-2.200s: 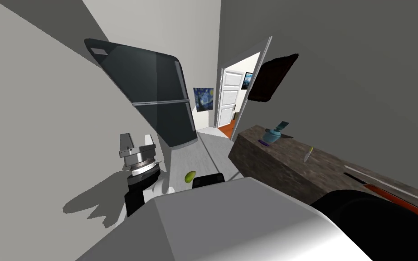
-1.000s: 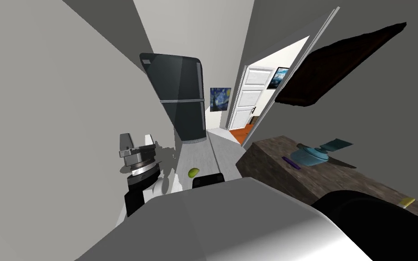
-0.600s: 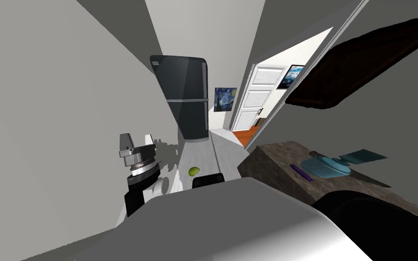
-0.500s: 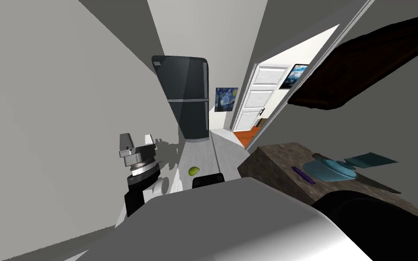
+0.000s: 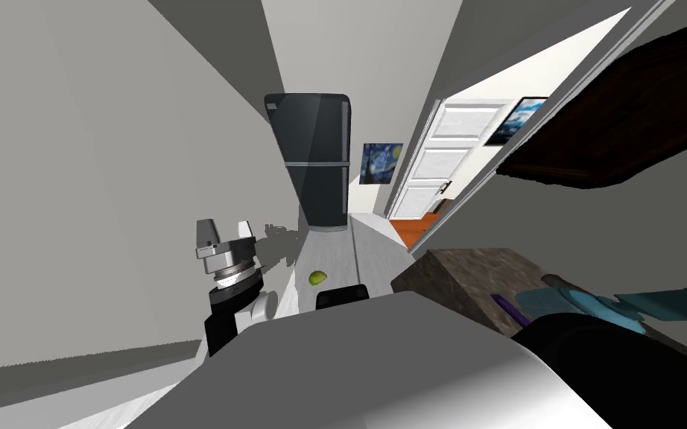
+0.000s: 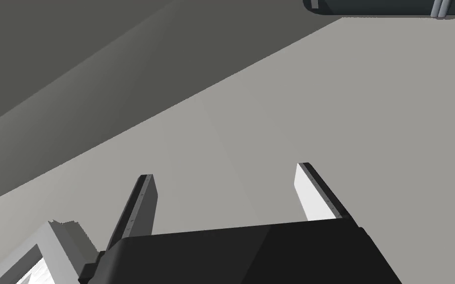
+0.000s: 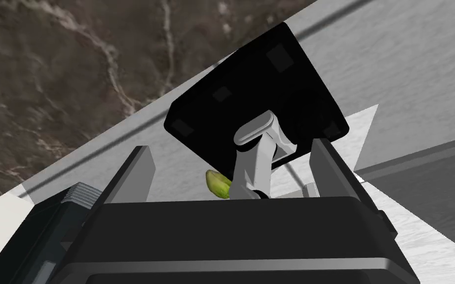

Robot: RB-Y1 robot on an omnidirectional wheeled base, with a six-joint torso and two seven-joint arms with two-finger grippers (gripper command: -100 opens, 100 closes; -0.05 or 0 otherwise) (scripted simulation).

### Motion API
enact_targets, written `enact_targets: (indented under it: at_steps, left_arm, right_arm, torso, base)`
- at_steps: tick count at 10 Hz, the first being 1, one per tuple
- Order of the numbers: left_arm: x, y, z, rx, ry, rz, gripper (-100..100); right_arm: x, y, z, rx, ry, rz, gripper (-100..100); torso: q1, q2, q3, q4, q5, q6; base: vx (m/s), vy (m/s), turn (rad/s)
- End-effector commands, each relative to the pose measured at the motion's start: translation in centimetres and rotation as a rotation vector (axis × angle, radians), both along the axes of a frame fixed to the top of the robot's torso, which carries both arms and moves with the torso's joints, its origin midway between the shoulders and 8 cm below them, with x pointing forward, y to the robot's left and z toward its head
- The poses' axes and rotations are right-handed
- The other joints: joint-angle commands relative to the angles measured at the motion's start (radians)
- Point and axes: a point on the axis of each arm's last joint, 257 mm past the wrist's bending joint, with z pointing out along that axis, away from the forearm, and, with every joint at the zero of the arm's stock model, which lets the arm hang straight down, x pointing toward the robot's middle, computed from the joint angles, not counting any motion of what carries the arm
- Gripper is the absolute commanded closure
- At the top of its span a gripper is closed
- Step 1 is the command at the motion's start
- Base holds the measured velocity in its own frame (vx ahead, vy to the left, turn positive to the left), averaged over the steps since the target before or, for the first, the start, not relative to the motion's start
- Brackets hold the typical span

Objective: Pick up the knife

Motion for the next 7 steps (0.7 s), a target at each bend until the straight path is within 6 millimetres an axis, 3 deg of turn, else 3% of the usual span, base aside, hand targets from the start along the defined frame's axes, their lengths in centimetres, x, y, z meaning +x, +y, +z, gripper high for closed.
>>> enact_targets:
  at_steps: [1, 2, 4, 7]
  left_arm:
    - [0.0, 0.0, 0.0, 0.0, 0.0, 0.0, 0]
    - [0.0, 0.0, 0.0, 0.0, 0.0, 0.0, 0]
    - [0.0, 0.0, 0.0, 0.0, 0.0, 0.0, 0]
    - [0.0, 0.0, 0.0, 0.0, 0.0, 0.0, 0]
  right_arm:
    - [0.1, -1.3, 0.9, -0.025, 0.016, 0.037, -100]
    - [-0.3, -3.3, 1.8, -0.063, 0.042, 0.099, -100]
    - [-0.6, -4.2, 2.1, -0.082, 0.059, 0.137, -100]
    - [-0.6, -7.1, 2.9, -0.138, 0.095, 0.234, -100]
  torso:
    - [0.0, 0.0, 0.0, 0.0, 0.0, 0.0]
    - [0.001, 0.0, 0.0, 0.0, 0.0, 0.001]
    - [-0.003, 0.0, 0.0, 0.0, -0.001, 0.0]
    - [0.002, 0.002, 0.001, 0.0, 0.0, 0.001]
  base:
    - [-0.032, -0.145, 0.136]
    - [-0.054, -0.145, 0.215]
    - [-0.065, -0.213, 0.209]
    - [-0.09, -0.15, 0.121]
